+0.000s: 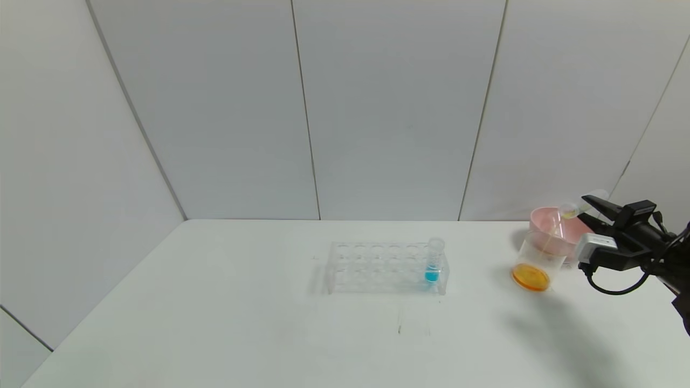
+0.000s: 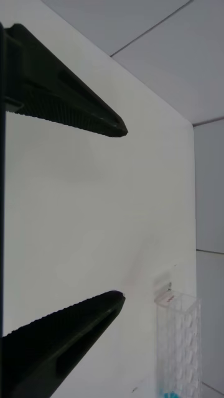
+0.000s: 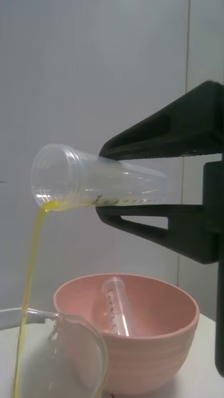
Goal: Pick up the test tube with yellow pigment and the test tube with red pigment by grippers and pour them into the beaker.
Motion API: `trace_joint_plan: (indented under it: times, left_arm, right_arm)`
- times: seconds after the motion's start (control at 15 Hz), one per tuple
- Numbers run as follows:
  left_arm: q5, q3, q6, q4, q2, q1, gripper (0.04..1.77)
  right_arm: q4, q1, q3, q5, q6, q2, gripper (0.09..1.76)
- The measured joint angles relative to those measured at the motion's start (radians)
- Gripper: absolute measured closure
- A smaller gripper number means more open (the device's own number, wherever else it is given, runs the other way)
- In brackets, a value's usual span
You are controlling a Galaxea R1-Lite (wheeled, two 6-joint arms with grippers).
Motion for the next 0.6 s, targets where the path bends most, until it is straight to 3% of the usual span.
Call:
trace_joint_plan:
  times: [0.6]
  left_arm:
    - [0.000,0.000,0.000,0.000,0.000,0.000,0.05]
  right_arm:
    - [0.000,0.000,-0.002,0.000,0.006,-0.008,1.36]
